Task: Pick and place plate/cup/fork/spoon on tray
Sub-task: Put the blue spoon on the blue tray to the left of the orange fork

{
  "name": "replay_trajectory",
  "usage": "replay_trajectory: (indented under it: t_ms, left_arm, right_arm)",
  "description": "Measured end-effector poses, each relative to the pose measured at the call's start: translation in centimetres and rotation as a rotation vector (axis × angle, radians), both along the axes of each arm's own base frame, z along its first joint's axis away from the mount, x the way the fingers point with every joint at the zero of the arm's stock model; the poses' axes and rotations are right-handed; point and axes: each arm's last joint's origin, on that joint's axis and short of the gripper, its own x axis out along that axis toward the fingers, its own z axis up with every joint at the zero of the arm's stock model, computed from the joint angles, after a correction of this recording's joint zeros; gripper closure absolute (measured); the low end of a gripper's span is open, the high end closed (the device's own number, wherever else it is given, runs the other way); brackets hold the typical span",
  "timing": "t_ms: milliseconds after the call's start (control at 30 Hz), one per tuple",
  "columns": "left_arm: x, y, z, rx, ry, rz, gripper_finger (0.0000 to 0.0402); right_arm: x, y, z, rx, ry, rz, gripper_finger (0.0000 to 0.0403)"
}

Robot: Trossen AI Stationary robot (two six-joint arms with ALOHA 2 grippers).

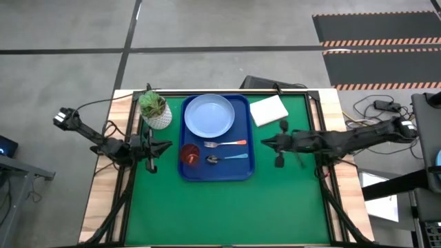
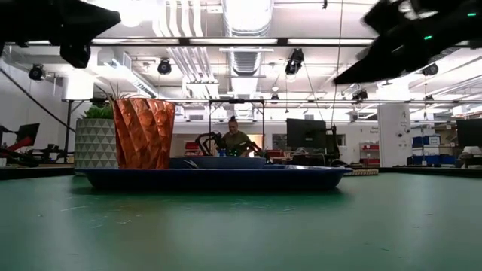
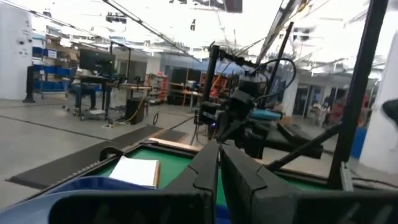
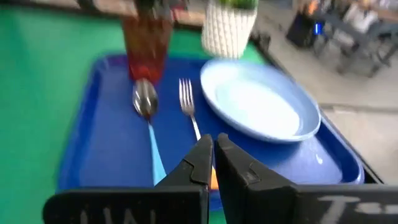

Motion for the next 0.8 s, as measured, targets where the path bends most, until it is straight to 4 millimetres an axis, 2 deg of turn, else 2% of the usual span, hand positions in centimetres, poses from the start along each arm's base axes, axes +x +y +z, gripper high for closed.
replay_trajectory:
  t_ms: [200,433,633,800]
  left_arm:
    - [2.2,-1.2,1.4,0.041,0.045,0.004,0.0401]
    - [5.3,-3.0,2.5,0.030,0.120,-0.007,0.0401]
    - [7.0,-4.3,2.3,-0.006,0.272,-0.028,0.0402]
    - [7.4,-4.6,1.9,-0.043,0.407,-0.017,0.0402]
  right_arm:
    - [5.1,-0.5,1.0,-0.009,0.096,0.011,0.0394]
    - [10.7,-1.4,1.0,0.041,0.253,0.080,0.0394]
    - [13.9,-1.3,0.1,0.037,0.401,0.117,0.0394]
    - [15.7,-1.3,-1.6,0.045,0.476,0.127,0.0394]
